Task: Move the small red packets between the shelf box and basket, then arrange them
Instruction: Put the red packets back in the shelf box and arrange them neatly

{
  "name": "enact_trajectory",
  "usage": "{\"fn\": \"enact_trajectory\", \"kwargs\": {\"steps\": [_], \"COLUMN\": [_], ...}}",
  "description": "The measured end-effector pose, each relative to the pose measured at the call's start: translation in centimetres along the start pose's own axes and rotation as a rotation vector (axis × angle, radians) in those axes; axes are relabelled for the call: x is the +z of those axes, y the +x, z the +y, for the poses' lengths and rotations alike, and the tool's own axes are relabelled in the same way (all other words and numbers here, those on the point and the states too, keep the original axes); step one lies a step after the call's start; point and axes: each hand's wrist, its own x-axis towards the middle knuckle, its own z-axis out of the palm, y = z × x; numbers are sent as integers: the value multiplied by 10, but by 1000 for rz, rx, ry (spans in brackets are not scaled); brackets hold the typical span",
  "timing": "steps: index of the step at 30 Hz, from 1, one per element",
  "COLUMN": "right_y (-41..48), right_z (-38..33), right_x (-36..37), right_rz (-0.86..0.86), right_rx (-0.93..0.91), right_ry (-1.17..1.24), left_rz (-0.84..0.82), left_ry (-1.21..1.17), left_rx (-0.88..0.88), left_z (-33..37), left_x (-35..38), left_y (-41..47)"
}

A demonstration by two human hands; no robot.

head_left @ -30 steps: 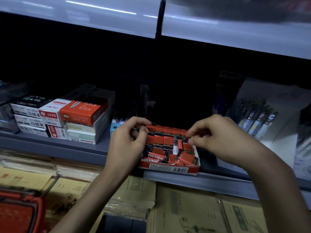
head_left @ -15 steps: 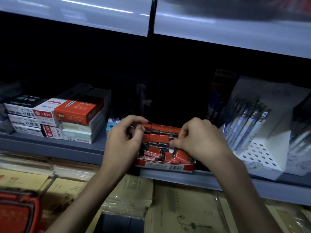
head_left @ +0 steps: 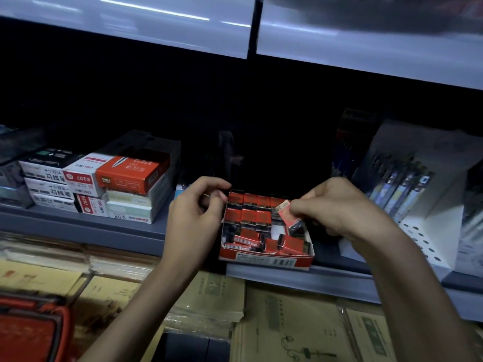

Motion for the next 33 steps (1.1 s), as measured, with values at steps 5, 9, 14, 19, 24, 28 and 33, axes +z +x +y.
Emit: {"fn": "enact_trajectory", "kwargs": {"steps": [5, 9, 14, 19, 24, 28, 33], "right_y": [-3, 0, 12, 14, 15, 15, 16], "right_z": [4, 9, 16, 15, 13, 12, 12], "right_x": [-7, -9, -1, 7, 16, 15, 10], "right_rz": [-167, -130, -38, -8, 42, 47, -15], "right_rx": [-16, -53, -167, -228, -279, -325, -349], "right_ry": [212, 242, 109, 28, -76, -121, -135], "left_rz": [4, -6, -9, -10, -7, -8, -11], "left_ry": [-8, -21, -7, -3, 15, 9, 14], "left_rx": [-5, -27, -34, -36, -33, -38, -45], "left_z": [0, -1, -1, -1, -3, -2, -2], "left_x": [1, 4, 5, 6, 7, 7, 7], "left_y": [-1, -2, -4, -5, -4, -5, -5]}}
